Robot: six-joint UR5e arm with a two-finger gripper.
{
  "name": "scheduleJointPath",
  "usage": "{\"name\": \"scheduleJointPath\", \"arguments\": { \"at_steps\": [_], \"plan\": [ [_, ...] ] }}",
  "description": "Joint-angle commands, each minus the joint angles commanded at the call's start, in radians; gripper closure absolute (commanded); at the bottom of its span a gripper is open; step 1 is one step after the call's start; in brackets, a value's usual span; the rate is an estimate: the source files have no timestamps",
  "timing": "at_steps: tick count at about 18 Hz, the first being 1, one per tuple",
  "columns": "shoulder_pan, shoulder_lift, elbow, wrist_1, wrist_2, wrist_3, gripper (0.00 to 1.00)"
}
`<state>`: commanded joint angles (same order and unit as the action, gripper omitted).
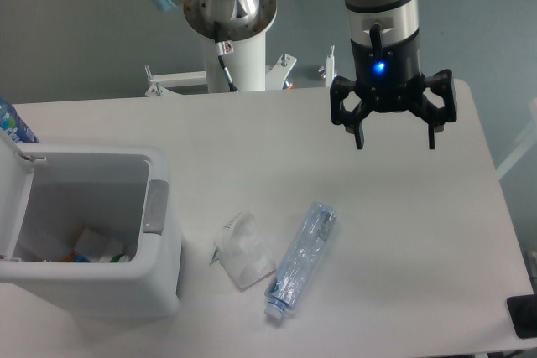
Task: Place the trash in the trash can
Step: 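Move the open gripper down toward the crumpled white tissue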
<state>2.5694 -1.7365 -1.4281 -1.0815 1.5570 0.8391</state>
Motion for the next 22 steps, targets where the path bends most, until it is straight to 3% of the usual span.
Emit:
{"name": "scheduleJointPath", "arguments": {
  "at_steps": [7, 14, 16, 22],
  "plan": [
    [-0.003, -0.008, -0.008, 0.003, 0.002, -0.006, 0.00],
    [-0.014, -0.006, -0.107, 0.051, -0.043, -0.047, 0.00],
    [-0.025, -0.011, -0.126, 0.086, -0.113, -0.095, 0.00],
    [-0.031, -0.029, -0.202, 0.077, -0.322, -0.147, 0.00]
  ]
}}
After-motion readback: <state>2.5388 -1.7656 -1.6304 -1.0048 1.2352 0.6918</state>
